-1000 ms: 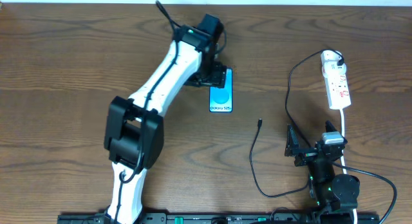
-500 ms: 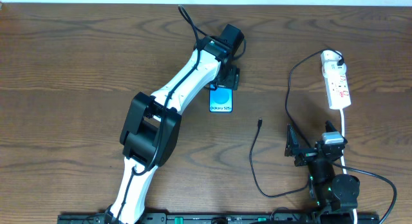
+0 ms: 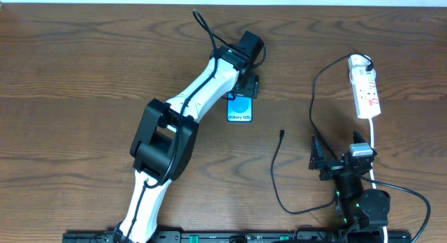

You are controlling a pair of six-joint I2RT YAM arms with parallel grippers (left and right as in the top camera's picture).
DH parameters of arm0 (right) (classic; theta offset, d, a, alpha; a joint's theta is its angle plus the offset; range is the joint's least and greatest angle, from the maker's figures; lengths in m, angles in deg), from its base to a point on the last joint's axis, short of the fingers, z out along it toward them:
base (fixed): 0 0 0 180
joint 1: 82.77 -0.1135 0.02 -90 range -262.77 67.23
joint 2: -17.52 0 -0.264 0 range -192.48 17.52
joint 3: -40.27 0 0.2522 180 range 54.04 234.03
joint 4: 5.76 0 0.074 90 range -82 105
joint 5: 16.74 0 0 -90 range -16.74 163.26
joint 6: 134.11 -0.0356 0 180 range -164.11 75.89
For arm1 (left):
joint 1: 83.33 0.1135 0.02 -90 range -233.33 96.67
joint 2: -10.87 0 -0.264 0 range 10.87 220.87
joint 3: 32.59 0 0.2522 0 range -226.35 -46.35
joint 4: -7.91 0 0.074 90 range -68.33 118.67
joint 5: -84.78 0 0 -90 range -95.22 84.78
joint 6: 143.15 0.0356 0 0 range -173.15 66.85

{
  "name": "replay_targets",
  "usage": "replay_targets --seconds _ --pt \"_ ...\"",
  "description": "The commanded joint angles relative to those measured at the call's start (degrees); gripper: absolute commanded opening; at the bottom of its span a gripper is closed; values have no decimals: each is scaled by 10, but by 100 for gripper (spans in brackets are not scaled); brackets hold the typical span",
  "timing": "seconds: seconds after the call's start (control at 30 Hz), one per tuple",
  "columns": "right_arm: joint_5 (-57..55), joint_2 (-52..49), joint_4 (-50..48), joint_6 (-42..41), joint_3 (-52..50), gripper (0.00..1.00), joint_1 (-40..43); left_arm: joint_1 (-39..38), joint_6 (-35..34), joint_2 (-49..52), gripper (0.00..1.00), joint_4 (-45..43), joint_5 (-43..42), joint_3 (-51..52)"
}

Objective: Plug charger to phone and switch on socket

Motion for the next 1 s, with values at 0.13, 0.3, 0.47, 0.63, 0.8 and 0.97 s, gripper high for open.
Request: replay_targets --seconds 0.13,0.3,0.47,0.63,0.8,0.97 --pt "-4 4 3 5 0 99 3 -2 -48 23 81 -14 5 -1" --pt "-4 4 3 5 0 99 3 -2 -72 25 80 -17 5 -3" --pt "-4 4 3 5 0 99 3 -3 -71 27 81 -22 7 -3" --pt "-4 4 3 5 0 99 3 -5 -71 37 80 -25 25 -1" --pt "-4 4 3 5 0 99 3 -5 -60 37 80 -25 25 -1" --pt "-4 4 3 5 0 99 3 -5 -61 38 80 -26 24 -1"
